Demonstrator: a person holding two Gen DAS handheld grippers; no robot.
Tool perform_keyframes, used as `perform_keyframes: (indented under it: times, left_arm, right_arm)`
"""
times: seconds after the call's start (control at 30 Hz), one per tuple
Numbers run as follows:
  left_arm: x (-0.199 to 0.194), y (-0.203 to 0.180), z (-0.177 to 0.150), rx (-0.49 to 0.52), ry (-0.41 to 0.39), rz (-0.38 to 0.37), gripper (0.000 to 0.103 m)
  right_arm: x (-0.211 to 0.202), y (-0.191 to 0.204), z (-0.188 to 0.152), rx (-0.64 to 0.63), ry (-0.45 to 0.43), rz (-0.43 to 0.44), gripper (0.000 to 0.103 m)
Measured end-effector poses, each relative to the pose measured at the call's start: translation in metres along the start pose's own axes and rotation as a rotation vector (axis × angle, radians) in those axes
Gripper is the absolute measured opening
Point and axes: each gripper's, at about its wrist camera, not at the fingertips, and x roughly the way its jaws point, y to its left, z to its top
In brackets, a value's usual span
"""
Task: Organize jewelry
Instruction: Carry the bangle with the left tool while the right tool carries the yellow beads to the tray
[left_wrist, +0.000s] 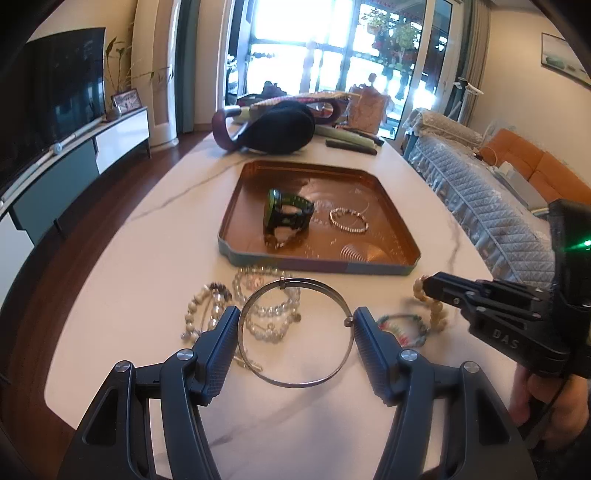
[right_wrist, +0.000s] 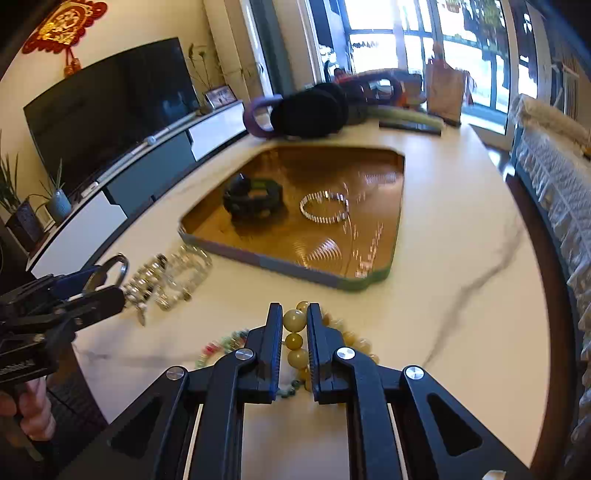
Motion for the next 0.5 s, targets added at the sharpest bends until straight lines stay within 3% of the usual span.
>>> perform_keyframes:
  times: [0.5]
  left_arm:
    - [-0.060,-0.027,0.054,0.063,-0.135,0.000,0.063]
  right_arm:
    - [-0.082,0.043,0.059,-0.130,-0.157,0.022,0.012]
